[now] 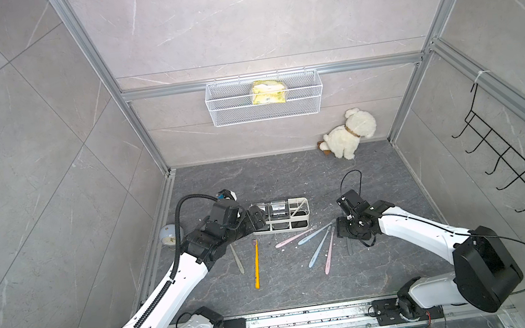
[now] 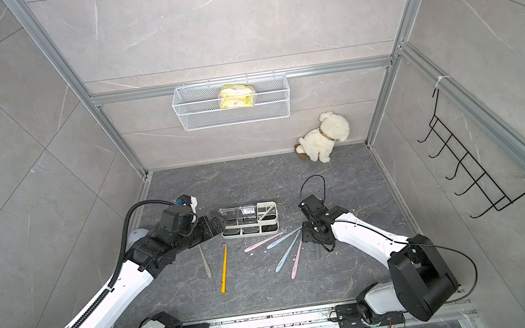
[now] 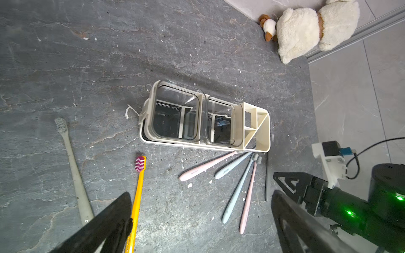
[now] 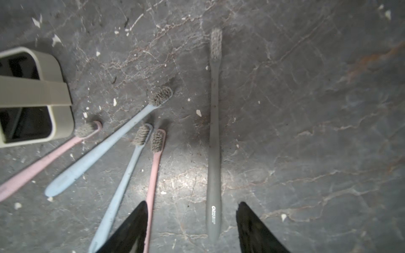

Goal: Place the toothbrush into the toothbrush holder
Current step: Pick up the toothbrush from the center of the board.

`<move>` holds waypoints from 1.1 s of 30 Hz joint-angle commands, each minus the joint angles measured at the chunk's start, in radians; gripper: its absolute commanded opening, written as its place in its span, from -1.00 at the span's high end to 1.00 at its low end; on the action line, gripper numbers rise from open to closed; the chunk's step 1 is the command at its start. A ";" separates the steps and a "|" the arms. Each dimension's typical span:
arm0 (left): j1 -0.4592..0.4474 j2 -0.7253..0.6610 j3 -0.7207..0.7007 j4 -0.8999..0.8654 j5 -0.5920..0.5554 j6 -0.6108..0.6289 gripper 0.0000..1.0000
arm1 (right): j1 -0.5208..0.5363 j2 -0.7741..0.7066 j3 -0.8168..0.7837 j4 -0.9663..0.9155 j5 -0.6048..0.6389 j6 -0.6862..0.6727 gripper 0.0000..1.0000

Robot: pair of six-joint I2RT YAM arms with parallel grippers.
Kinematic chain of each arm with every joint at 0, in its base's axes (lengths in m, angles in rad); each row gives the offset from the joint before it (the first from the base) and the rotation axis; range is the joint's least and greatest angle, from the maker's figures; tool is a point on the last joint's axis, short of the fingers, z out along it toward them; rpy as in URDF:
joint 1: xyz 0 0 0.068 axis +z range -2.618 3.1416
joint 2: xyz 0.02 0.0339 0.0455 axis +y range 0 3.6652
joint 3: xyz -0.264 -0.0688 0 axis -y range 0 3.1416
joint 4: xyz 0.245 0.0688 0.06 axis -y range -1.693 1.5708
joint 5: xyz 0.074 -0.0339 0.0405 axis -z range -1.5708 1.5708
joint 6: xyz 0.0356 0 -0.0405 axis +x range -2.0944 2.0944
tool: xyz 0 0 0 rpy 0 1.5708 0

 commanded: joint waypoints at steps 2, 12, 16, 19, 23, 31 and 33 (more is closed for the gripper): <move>-0.016 0.058 0.047 -0.013 0.050 0.035 -0.99 | 0.002 0.059 0.032 -0.053 0.024 -0.027 -0.03; -0.024 0.186 0.128 0.023 0.062 0.071 -0.99 | -0.006 0.084 -0.038 -0.029 -0.004 -0.029 -0.09; -0.025 0.248 0.153 0.052 0.089 0.078 -0.99 | -0.006 0.108 -0.058 0.002 -0.013 -0.027 -0.05; -0.025 0.279 0.166 0.063 0.098 0.077 -0.99 | -0.006 0.133 -0.063 0.009 -0.007 -0.032 0.09; -0.028 0.303 0.183 0.064 0.112 0.087 -0.99 | -0.006 0.138 -0.082 0.020 0.004 -0.034 0.35; -0.034 0.309 0.199 0.047 0.107 0.100 -0.99 | -0.005 0.044 -0.108 0.036 -0.004 -0.044 0.53; -0.032 0.316 0.201 0.047 0.111 0.099 -0.99 | -0.006 0.023 -0.110 0.046 -0.025 -0.056 0.54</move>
